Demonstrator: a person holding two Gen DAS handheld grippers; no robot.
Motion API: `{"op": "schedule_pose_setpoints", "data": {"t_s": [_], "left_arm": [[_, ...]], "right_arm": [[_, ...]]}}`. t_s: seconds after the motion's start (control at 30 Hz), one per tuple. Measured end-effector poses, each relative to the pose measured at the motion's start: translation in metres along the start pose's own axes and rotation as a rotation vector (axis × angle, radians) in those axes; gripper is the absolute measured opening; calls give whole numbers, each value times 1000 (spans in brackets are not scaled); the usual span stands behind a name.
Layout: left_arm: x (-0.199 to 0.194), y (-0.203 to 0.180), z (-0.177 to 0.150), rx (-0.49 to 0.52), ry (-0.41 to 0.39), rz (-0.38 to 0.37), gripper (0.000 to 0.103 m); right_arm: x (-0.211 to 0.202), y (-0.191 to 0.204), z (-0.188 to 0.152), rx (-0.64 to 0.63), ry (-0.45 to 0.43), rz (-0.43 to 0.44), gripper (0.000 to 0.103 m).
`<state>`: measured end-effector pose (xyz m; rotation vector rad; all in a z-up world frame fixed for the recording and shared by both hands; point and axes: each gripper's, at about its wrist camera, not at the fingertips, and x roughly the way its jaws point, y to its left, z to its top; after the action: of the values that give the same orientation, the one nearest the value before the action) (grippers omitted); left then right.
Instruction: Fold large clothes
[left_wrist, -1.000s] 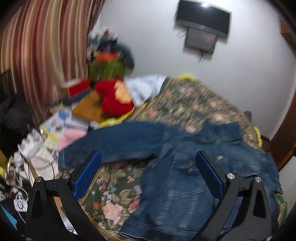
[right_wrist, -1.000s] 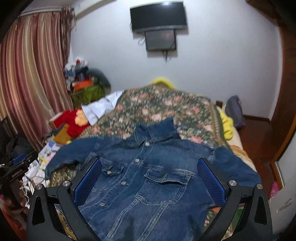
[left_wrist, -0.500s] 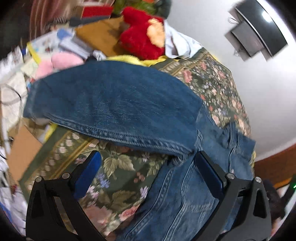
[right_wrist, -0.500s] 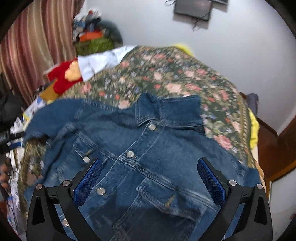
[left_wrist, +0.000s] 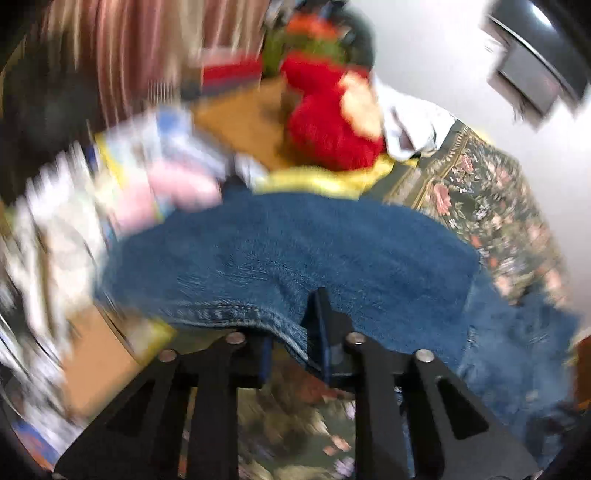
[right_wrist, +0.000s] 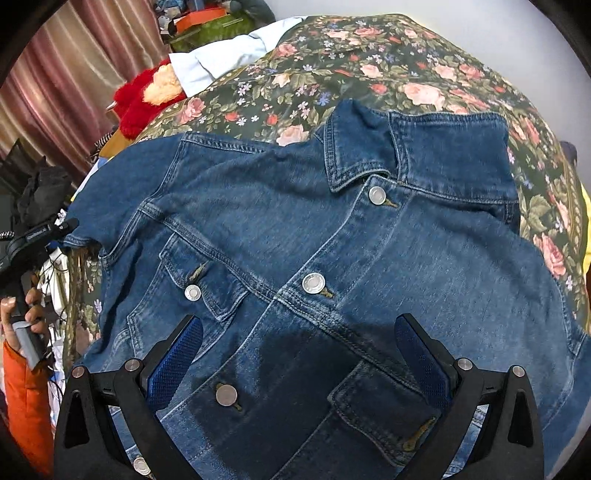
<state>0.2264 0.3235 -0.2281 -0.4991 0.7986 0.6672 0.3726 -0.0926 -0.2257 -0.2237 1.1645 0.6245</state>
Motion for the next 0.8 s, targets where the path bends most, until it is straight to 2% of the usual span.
{"op": "schedule_pose_setpoints", "data": {"t_s": [0.07, 0.13, 0.23, 0.3, 0.4, 0.5, 0.63, 0.73, 0.8], "left_arm": [[-20, -27, 8, 120, -106, 57, 13], [-40, -54, 16, 214, -201, 54, 12], [-60, -93, 25, 314, -261, -25, 12], [-64, -118, 23, 364, -252, -91, 12], [-55, -155, 12, 415, -186, -172, 12], [-27, -175, -5, 410, -48, -246, 13], [20, -177, -30, 351, 140, -262, 15], [46, -169, -51, 326, 246, -249, 25], [49, -162, -63, 316, 301, -262, 38]], "right_arm": [[-4, -2, -2, 6, -5, 2, 103], [-12, -6, -4, 8, -19, 0, 103], [-30, -14, -9, 16, -47, -11, 103], [-46, -20, -13, 28, -74, -18, 103], [-69, -30, -21, 57, -111, -19, 103], [-91, -38, -30, 85, -140, -23, 103], [-117, -49, -49, 115, -172, -32, 103], [-135, -55, -65, 131, -191, -41, 103], [-144, -58, -73, 136, -204, -48, 103]]}}
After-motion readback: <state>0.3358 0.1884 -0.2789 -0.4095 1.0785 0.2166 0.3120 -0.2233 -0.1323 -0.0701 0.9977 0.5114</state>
